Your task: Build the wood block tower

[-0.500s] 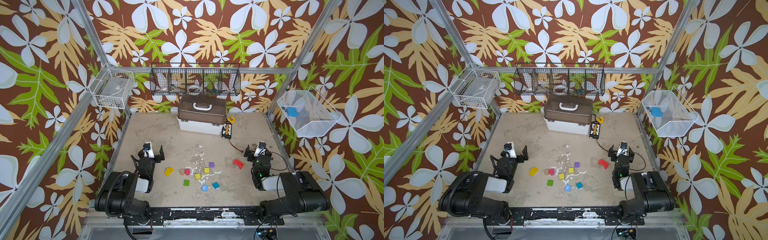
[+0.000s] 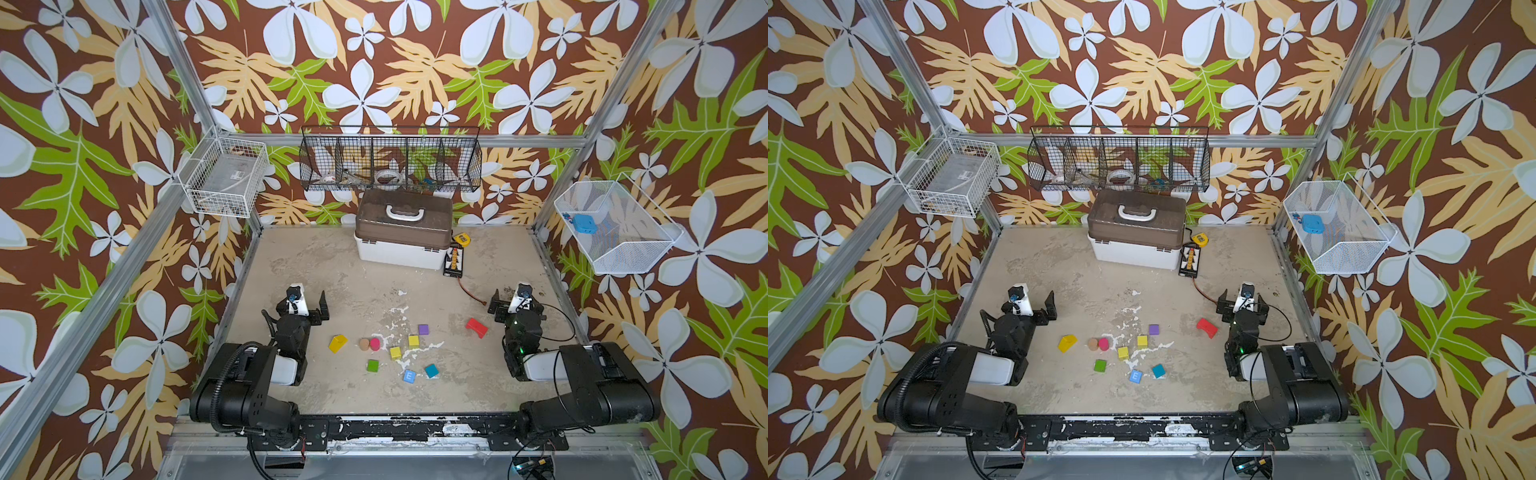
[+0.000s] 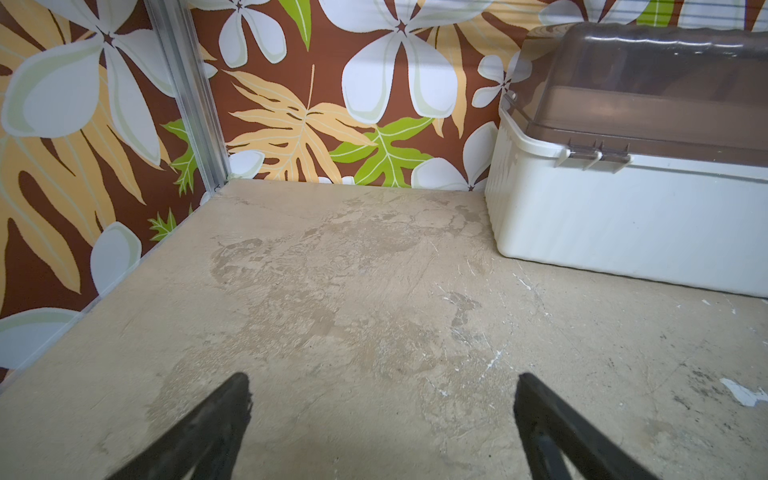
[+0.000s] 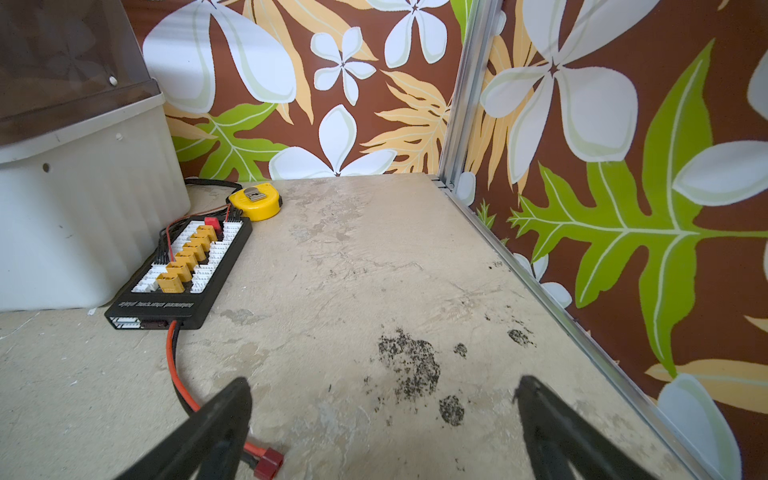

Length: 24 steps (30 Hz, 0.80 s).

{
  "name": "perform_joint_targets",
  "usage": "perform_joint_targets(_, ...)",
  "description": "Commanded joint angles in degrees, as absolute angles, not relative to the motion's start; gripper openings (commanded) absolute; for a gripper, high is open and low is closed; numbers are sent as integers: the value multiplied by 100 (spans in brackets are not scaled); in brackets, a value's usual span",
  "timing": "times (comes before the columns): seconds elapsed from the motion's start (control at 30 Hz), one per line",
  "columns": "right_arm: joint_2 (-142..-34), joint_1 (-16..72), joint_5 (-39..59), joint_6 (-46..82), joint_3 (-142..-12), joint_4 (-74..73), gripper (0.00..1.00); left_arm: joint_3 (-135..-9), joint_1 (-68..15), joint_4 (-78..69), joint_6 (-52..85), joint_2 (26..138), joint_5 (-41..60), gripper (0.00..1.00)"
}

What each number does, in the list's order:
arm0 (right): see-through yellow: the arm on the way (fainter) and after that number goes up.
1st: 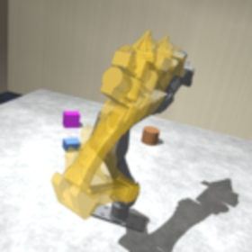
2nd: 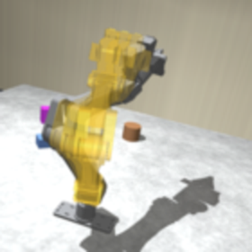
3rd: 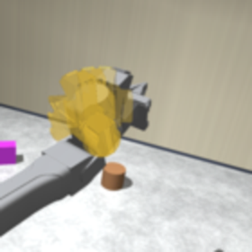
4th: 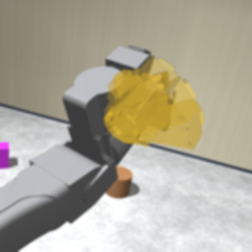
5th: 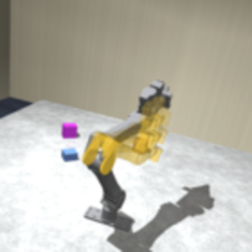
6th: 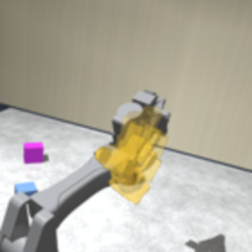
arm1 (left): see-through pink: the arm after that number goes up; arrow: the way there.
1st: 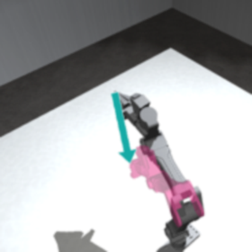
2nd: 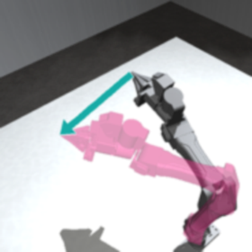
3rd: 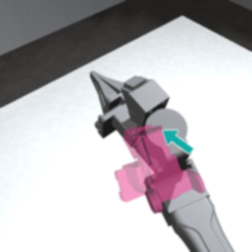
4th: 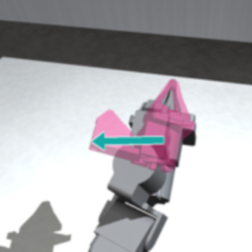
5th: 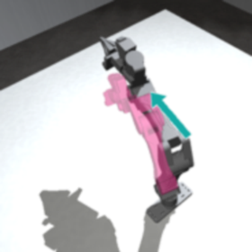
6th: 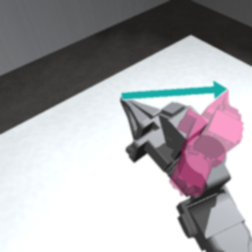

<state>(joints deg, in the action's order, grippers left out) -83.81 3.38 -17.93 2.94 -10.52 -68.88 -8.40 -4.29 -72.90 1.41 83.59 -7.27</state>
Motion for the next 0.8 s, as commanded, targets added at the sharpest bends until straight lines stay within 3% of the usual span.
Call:
perform_joint_targets(0.0, -8385, 339, -1828, 281, -1072, -7018, 100, -877, -421, -7506, 116, 8361, -712, 100)
perform_joint_targets(0.2, -8364, 335, -1828, 281, -1045, -7048, 100, -821, -421, -7604, 149, 8318, -773, 100)
perform_joint_targets(0.3, -7945, 560, -2384, 112, -1286, -6529, 100, -982, -513, -6514, 150, 7324, -1080, 100)
perform_joint_targets(0.33, -7621, 725, -2884, 219, -1725, -5482, 100, -1199, -605, -5738, 256, 6799, -1410, 100)
perform_joint_targets(0.4, -7193, 709, -2998, 770, -2638, -3388, 100, -1600, -620, -4596, 920, 5956, -1504, 100)
perform_joint_targets(0.57, -6938, 712, -3718, 3338, -4109, -31, 100, -1219, -659, -4727, 2277, 4578, -1107, 100)
perform_joint_targets(0.63, -6789, 712, -3469, 3434, -4253, 388, 100, -1264, -657, -4332, 2860, 4227, -751, 100)
perform_joint_targets(0.73, -6144, 663, -1627, 3260, -4025, 118, 100, -1821, -655, -3479, 2670, 4147, 588, 100)
perform_joint_targets(0.77, -5953, 708, -1424, 3427, -4030, 275, 100, -1917, -658, -3353, 2697, 4184, 827, 100)
